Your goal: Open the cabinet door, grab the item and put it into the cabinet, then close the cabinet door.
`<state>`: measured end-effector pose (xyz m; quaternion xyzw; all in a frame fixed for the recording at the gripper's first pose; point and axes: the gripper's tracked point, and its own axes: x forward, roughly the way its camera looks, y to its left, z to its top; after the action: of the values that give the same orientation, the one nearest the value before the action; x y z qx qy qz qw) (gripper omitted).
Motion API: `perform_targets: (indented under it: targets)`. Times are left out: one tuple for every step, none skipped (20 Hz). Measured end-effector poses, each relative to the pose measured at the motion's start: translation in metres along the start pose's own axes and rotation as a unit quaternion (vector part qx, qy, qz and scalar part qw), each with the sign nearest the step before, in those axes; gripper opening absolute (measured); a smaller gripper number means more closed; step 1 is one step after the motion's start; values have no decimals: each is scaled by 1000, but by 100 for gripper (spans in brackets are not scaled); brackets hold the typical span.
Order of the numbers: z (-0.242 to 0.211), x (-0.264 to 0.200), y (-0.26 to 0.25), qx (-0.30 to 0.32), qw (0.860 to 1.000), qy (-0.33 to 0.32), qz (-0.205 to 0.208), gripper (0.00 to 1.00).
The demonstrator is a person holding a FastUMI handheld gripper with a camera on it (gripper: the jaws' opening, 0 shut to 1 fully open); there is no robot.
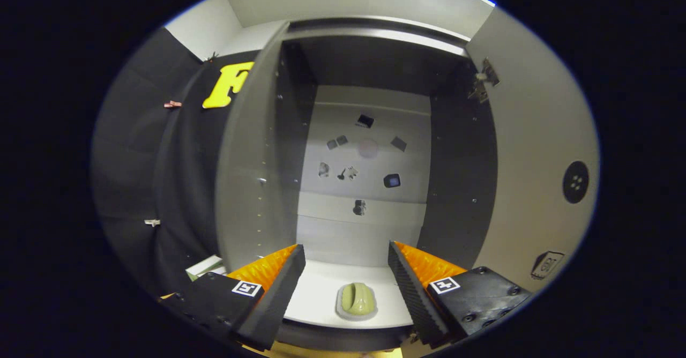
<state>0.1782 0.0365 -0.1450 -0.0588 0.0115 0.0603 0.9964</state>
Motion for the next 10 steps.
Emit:
perform_targets:
  targets:
    - [3,-15,4,12,1000,-3,4,98]
    - [5,-30,7,21,1000,-3,7,98]
    - [6,-44,7,28,1000,0,6,98]
    - [9,-60,6,30,1000,-1,3,98]
    - [12,-76,5,26,1000,-3,-3,98]
    - [13,-90,5,19,1000,-3,-5,98]
    - [15,-108,6,15,1000,-2,-4,97]
    - [15,-127,9,13,1000,2,-4,97]
    - [13,-148,12,15,1000,7,0,98]
    - [12,-168,15,19,1000,11,4,98]
